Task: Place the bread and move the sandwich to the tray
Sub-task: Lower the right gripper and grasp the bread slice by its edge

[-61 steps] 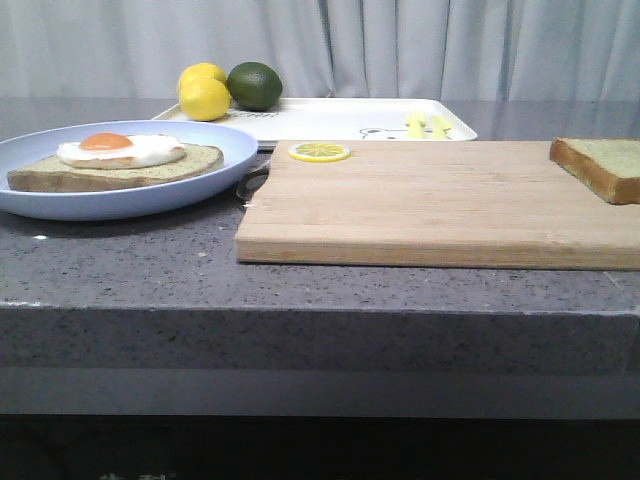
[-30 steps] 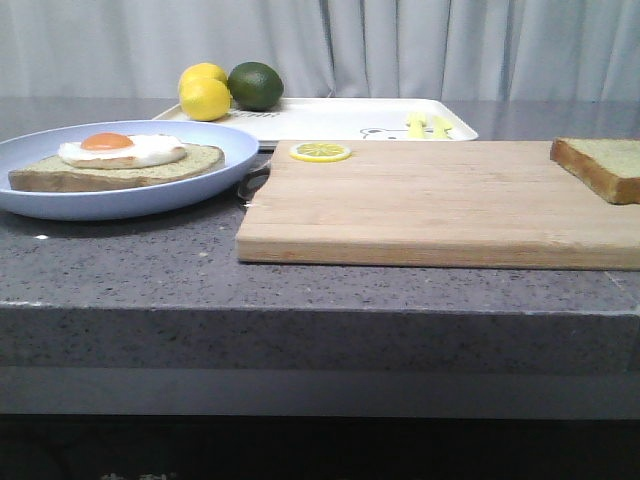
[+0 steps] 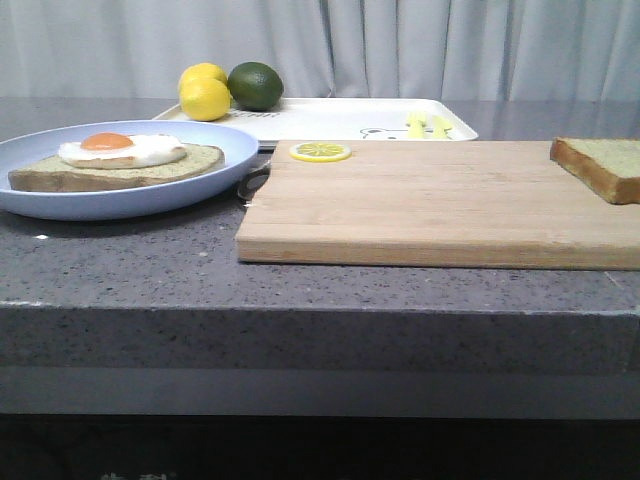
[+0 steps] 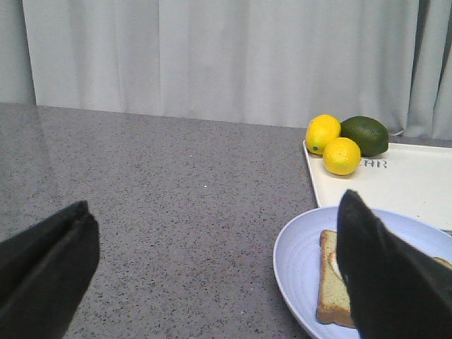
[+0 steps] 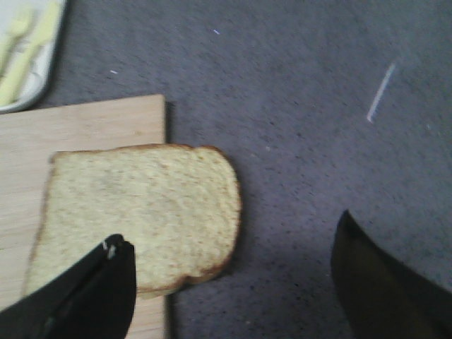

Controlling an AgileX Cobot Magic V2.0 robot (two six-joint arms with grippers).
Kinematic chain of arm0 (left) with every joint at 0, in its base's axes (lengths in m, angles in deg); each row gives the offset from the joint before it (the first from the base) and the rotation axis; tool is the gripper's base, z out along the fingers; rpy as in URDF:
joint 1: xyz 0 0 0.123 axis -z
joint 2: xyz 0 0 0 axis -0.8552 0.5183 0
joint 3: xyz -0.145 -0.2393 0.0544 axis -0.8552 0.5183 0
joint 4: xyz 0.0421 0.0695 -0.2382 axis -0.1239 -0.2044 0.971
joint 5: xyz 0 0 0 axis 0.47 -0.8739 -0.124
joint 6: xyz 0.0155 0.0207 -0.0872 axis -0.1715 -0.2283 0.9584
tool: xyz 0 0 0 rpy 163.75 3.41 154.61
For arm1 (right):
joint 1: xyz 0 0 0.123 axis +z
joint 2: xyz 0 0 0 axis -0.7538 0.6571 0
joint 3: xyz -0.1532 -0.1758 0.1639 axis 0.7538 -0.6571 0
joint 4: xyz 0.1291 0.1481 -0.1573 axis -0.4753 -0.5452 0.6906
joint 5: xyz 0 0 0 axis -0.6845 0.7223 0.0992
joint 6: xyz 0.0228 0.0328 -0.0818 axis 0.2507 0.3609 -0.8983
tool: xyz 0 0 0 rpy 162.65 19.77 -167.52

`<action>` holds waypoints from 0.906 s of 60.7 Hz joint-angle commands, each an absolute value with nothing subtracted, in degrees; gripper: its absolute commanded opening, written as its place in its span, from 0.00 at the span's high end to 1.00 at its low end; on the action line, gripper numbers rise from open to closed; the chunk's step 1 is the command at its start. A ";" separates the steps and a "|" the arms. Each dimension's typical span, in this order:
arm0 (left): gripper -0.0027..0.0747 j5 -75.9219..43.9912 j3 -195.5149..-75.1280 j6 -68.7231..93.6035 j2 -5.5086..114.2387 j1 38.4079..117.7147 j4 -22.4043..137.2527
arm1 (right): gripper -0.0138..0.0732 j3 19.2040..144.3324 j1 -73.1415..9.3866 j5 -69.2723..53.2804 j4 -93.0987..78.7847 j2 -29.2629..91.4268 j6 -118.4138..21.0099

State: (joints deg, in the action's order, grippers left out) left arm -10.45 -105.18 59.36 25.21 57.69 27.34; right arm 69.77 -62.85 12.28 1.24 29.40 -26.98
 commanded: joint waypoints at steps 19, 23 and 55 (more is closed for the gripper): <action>0.11 -5.28 -107.25 59.96 25.87 61.71 27.75 | 0.17 83.22 -67.56 18.01 -1.05 49.16 -29.65; 0.11 -5.28 -107.25 59.96 25.87 61.71 27.75 | 0.17 84.36 -67.68 18.81 -3.47 51.18 -32.24; 0.11 -5.28 -107.25 59.96 25.87 61.71 27.75 | 0.17 86.99 -79.91 34.32 -46.73 64.86 -63.60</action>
State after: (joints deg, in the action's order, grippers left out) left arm -10.45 -105.18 59.36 25.21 61.34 27.34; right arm 85.11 -79.27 31.44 -40.12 64.98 -59.80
